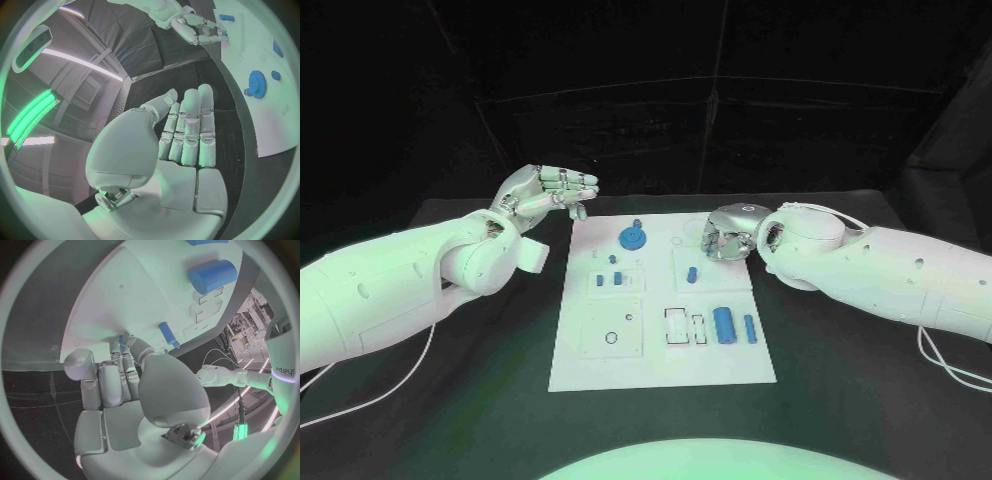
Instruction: Assemble the parts on the task board
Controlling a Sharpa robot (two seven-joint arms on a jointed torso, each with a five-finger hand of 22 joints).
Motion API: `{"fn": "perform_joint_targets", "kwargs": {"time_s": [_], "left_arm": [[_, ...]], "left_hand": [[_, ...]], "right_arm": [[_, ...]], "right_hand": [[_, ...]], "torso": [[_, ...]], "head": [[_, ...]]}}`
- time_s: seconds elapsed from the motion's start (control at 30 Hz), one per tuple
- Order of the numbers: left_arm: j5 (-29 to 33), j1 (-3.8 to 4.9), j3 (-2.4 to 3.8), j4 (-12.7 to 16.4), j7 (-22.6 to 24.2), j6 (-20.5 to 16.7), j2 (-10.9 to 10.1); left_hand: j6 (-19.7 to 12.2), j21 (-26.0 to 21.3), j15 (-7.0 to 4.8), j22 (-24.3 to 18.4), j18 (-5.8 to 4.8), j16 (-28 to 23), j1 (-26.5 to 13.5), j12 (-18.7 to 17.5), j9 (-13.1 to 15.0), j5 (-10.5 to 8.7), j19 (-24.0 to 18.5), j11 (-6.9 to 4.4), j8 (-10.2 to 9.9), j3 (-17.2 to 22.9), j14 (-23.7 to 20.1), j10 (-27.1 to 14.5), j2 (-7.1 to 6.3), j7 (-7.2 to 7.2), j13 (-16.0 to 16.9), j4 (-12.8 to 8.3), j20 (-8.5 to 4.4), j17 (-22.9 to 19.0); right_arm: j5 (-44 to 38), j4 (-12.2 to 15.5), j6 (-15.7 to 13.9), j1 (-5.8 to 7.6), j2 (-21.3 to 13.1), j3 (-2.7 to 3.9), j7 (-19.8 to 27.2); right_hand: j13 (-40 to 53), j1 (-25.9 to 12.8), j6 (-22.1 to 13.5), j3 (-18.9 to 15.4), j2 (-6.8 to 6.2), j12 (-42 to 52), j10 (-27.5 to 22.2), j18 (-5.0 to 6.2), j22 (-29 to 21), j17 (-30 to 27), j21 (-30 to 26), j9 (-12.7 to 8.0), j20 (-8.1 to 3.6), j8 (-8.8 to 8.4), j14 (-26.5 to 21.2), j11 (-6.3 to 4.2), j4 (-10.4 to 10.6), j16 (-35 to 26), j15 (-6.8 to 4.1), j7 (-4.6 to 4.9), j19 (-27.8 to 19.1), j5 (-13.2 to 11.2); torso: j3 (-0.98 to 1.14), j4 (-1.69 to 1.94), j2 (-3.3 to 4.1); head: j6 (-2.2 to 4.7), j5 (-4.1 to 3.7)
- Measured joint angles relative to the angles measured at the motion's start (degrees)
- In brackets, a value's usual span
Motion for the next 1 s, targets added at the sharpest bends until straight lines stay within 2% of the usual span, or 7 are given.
{"fn": "perform_joint_targets", "kwargs": {"time_s": [0.27,0.37,0.47,0.63,1.0], "left_arm": [[0.03,0.0,0.0,-0.06,0.0,0.01,0.09],[0.03,0.0,0.0,-0.09,0.0,0.01,0.1],[0.04,0.0,0.0,-0.12,0.0,0.01,0.1],[0.06,-0.01,0.0,-0.18,0.0,0.01,0.13],[0.08,-0.01,0.0,-0.48,0.0,0.02,0.2]], "left_hand": [[0.2,0.0,0.0,-0.06,0.0,0.0,0.23,0.0,0.0,0.0,0.0,-0.21,0.0,0.0,0.0,0.21,0.23,0.2,0.0,0.0,0.0,-0.05],[0.2,0.0,0.0,-0.06,-0.01,0.0,0.23,0.0,0.0,0.0,0.0,-0.21,0.0,0.0,0.0,0.21,0.23,0.2,0.0,0.0,0.0,-0.05],[0.2,0.0,0.0,-0.06,-0.01,0.0,0.23,0.0,0.0,0.0,0.0,-0.21,0.0,0.0,0.0,0.21,0.23,0.2,0.0,0.0,0.0,-0.05],[0.2,0.0,0.0,-0.06,-0.01,0.0,0.23,0.0,0.0,0.0,0.0,-0.21,0.0,0.0,0.0,0.21,0.23,0.2,0.0,0.0,0.0,-0.05],[0.2,0.0,0.0,-0.05,-0.01,0.0,0.23,0.0,0.0,0.0,0.0,-0.21,0.0,0.0,0.0,0.21,0.23,0.2,-0.01,0.0,0.0,-0.1]], "right_arm": [[-0.07,-0.17,0.37,-0.04,0.35,0.11,-0.04],[-0.12,-0.17,0.37,-0.05,0.38,0.12,-0.13],[-0.21,-0.1,0.12,-0.1,0.37,0.12,-0.34],[-0.44,0.28,-0.8,-0.28,0.15,0.02,-0.71],[-0.65,2.4,-3.78,-0.55,-1.54,-0.13,-1.13]], "right_hand": [[-0.86,-0.4,0.54,1.45,-0.21,0.05,0.71,0.0,0.2,-0.07,0.23,-0.01,-0.02,0.0,0.0,0.1,0.01,0.0,0.0,-0.13,0.02,-0.18],[-1.35,-0.69,1.01,2.47,0.08,0.05,1.33,0.0,0.43,-0.07,0.23,-0.01,-0.21,0.0,0.0,-0.19,-0.07,0.0,0.0,-0.26,0.21,-0.6],[-1.92,-1.01,1.54,4.17,0.4,0.05,1.83,0.0,0.65,-0.07,0.48,-0.01,-0.42,0.0,0.0,-0.2,-0.12,0.0,0.0,-0.31,0.42,-2.74],[-2.69,-1.01,1.74,6.81,0.39,-0.19,2.05,0.0,1.13,-0.06,0.89,-0.03,-0.41,-0.26,0.0,-0.17,-0.3,0.0,0.0,-0.12,0.41,-3.51],[-3.31,-1.23,2.06,9.25,0.13,-0.4,2.34,-0.01,1.73,0.22,1.15,-0.1,-0.41,-0.62,0.0,-0.29,-0.54,0.24,0.0,-0.21,0.82,-3.77]], "torso": [[-0.02,0.02,-0.02],[-0.02,0.02,-0.02],[-0.02,0.01,-0.02],[0.01,-0.03,-0.02],[0.02,-0.07,-0.05]], "head": [[-0.14,0.15],[-0.18,0.16],[-0.2,0.17],[-0.25,0.18],[-0.24,0.2]]}}
